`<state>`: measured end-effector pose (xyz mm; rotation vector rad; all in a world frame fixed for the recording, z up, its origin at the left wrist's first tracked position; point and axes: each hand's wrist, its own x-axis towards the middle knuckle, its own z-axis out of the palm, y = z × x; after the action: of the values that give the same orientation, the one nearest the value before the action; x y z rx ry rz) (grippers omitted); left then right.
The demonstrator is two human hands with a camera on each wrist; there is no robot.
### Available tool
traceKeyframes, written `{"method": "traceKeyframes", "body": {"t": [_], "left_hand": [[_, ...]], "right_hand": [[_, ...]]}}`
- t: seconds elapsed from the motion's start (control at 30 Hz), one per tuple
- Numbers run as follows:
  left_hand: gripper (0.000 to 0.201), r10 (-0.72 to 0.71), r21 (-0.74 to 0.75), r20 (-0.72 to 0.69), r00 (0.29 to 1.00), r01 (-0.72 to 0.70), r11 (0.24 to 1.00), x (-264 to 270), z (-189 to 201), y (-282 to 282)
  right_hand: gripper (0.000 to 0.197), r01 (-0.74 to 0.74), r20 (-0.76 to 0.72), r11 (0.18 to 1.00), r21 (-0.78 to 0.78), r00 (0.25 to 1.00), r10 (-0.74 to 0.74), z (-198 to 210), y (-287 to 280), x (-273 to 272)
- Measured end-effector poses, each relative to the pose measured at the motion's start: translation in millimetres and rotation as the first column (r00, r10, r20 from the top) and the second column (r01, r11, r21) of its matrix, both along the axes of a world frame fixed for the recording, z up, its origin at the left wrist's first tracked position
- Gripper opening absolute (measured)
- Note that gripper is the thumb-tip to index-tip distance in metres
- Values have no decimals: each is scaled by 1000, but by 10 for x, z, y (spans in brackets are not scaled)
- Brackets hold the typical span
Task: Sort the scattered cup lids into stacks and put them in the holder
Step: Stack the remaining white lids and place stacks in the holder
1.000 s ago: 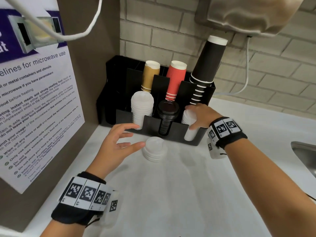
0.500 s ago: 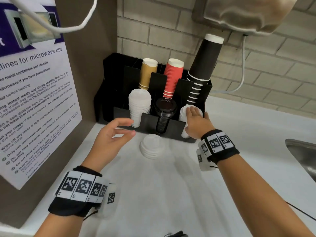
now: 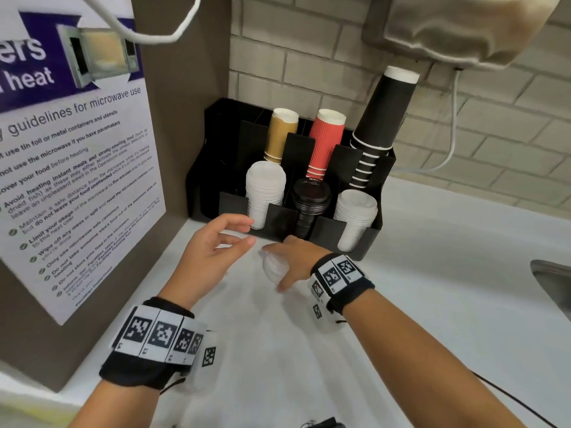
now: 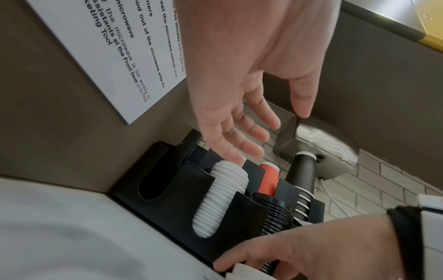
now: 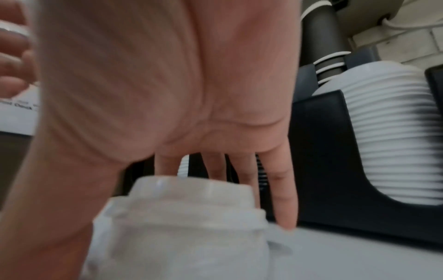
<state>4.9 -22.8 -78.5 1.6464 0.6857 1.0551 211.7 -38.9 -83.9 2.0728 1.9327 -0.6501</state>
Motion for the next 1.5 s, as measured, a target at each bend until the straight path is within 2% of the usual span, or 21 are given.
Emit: {"method": "traceKeyframes", "body": {"t": [0.2,0.27,0.3,0.33,0.4,0.47,0.53,0.6,0.77,0.8,0.9,1.27,1.5], "left_hand": [[27,-8,5,-24,1000,8,1000,-2,-3,-16],[31,-30,-32,-34,999,29,999,28,-2,-33],[38,-48,-58,-44,998,45,997,47,-2,-45],[51,-71,-79,-61,996,66,995,70,-3,-62],[84,-137,-97,-89,987,129,987,124,-3,-104],[104,-217,-95,-54,975,211,973,190,9,-157],[108,-264,-82,23,964,265,961,255,35,-215],[101,-272,-57,94,958,278,959,306,71,-257],[88,-321,23,125,939,321,947,345,133,-287],[87,-328,25,122,937,328,944,353,141,-291],[83,-334,23,116,935,334,942,376,159,-309],[97,-345,-1,46,937,346,938,404,163,-311],[106,-319,9,33,947,319,948,437,178,-314]], "right_hand": [[82,35,-37,999,-6,999,-35,-32,-24,19],[77,64,-160,994,89,986,-49,55,-97,26],[73,100,-287,981,167,957,-48,123,-150,25],[69,152,-443,959,240,896,-31,199,-218,18],[64,278,-717,913,299,696,23,356,-383,-26],[64,349,-847,893,284,527,63,478,-547,-102],[65,382,-883,874,299,457,102,530,-669,-168],[66,423,-902,854,304,417,115,547,-756,-192],[63,462,-952,855,234,285,107,568,-912,-152],[61,472,-952,848,239,287,109,576,-930,-143],[59,486,-926,821,301,355,130,583,-959,-126],[64,529,-918,793,301,387,90,597,-1010,-92],[61,558,-921,765,321,373,115,578,-983,-94]]}}
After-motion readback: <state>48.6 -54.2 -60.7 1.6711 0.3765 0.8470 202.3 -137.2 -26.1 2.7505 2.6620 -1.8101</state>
